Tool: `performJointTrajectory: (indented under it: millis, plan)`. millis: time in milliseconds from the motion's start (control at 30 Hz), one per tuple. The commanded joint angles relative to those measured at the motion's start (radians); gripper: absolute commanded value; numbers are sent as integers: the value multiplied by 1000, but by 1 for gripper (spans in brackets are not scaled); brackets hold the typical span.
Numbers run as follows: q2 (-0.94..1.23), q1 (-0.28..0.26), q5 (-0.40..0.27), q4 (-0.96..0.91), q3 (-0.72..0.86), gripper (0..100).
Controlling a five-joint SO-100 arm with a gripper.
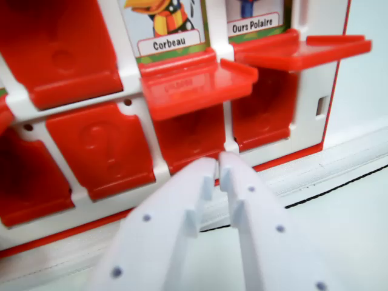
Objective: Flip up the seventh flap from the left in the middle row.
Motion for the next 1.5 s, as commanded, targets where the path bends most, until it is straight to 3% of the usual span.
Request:
performJointTrajectory:
  millis: [0,733,1467]
  plan:
    - [-6,-14,5,-29,-146,0]
    - [-181,-54,12,11,-482,0]
    - [-87,-64,43,110,-489,0]
